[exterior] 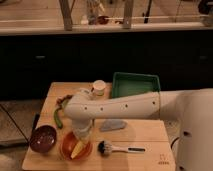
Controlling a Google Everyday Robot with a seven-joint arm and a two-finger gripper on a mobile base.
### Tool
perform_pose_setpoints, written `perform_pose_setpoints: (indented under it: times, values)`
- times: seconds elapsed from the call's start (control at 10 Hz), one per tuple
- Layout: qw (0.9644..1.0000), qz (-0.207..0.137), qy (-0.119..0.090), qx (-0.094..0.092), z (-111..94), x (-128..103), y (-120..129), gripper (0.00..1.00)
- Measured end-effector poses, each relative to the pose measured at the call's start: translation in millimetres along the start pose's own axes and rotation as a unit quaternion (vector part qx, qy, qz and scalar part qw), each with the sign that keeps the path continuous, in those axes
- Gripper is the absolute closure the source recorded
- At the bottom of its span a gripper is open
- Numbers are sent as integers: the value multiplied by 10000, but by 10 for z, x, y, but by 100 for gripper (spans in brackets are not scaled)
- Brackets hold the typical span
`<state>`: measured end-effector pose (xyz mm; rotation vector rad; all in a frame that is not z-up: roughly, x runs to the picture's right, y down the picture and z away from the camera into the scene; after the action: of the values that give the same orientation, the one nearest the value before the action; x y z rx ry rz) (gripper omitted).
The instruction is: Place banana in red bowl
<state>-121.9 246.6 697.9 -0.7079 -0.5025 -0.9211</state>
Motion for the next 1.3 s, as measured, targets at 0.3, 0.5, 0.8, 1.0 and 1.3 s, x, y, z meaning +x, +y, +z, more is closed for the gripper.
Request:
perform_pose_setpoints:
  times: [0.3,0.5,0.8,1.0,1.3]
  values:
    - [9996,-250,-29,-111,28,-83,-124,96]
    - [9991,-359,-73,-192,50,-128,-183,77]
    - [9987,-438,-97,-243,64,-155,-215,48]
    - [9985,-469,-113,-249,77,-169,-230,26]
    - [9985,-491,-115,-232,72,-163,-248,20]
